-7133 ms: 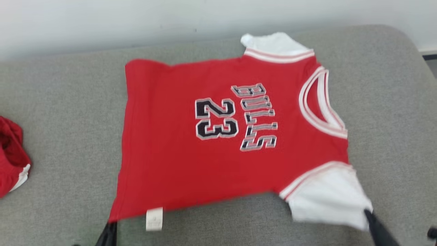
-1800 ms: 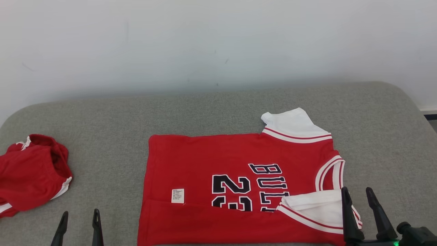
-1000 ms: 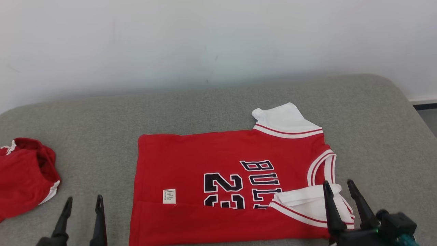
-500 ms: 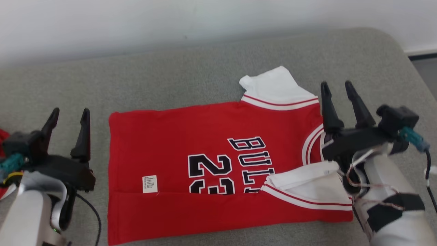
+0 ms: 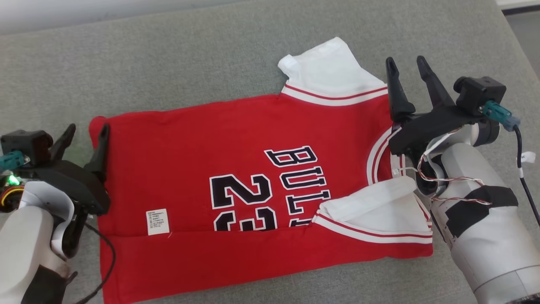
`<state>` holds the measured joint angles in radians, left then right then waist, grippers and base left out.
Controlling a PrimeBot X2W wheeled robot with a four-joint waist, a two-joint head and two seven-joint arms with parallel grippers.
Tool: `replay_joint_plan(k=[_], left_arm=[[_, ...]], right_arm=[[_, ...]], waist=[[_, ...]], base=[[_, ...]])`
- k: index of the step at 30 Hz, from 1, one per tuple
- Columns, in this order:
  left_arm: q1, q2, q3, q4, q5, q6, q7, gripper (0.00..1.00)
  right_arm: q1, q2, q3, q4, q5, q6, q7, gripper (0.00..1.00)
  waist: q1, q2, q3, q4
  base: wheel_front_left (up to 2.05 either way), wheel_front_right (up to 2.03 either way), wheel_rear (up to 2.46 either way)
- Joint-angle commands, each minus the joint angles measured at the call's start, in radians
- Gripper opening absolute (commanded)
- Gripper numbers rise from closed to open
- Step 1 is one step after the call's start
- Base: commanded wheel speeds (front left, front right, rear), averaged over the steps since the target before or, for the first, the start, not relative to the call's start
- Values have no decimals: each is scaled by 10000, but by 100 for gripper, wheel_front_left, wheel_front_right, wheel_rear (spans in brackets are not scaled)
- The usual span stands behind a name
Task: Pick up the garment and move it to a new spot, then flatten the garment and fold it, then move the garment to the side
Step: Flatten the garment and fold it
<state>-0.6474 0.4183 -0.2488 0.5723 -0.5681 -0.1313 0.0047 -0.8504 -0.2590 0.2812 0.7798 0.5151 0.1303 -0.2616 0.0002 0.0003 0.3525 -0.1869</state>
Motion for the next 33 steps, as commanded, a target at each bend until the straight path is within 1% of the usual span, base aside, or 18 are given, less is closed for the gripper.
replay_joint_plan(k=[1,3,9,10,11,12,16,22,25,29,33], left_arm=[[-190,61,2,76,-200,18,21,100],[-310,-1,-80,252,-438,18,34,100],[-652,50,-503,865,-720,17,167,100],[-688,-6,-559,925,-856,17,187,65],[-750,-25,-597,987,-885,16,132,26],[-799,1,-683,1023,-863,17,43,1],[-1025,-110,-895,1048,-1122,17,-379,0],[-1060,-260,-1232,836,-938,20,-1251,0],[-1020,-442,-1414,668,-778,38,-1538,0],[-1227,-636,-1713,391,-346,352,-1827,0],[-1415,-878,-2035,105,18,516,-1949,0]], right_arm=[[-118,77,38,12,57,5,-40,100],[-206,108,64,41,42,5,-40,100],[-323,160,198,48,-36,5,-41,100],[-341,146,232,68,-45,5,-41,100],[-375,129,251,99,-54,5,-41,100],[-405,120,292,143,-63,5,-41,100],[-592,-51,544,496,-155,5,-30,100],[-1430,-386,1044,1629,2,5,101,100],[-2008,-577,1211,2275,108,5,493,100],[-2874,-816,1441,3049,153,5,1238,100],[-3664,-1033,1499,3777,227,5,1962,100]], waist=[[-2,-3,147,-114],[-2,-3,196,-124],[-2,-3,327,-145],[-2,-3,341,-142],[-2,-3,356,-130],[-2,-3,363,-119],[-2,-3,371,94],[-2,-3,428,690],[-2,-3,592,1084],[-2,-3,912,1584],[-2,-3,1311,1988]], base=[[0,0,0],[0,0,0],[0,0,0],[0,0,0],[0,0,0],[0,0,0],[0,0,0],[0,0,0],[0,0,0],[0,0,0],[0,0,0]])
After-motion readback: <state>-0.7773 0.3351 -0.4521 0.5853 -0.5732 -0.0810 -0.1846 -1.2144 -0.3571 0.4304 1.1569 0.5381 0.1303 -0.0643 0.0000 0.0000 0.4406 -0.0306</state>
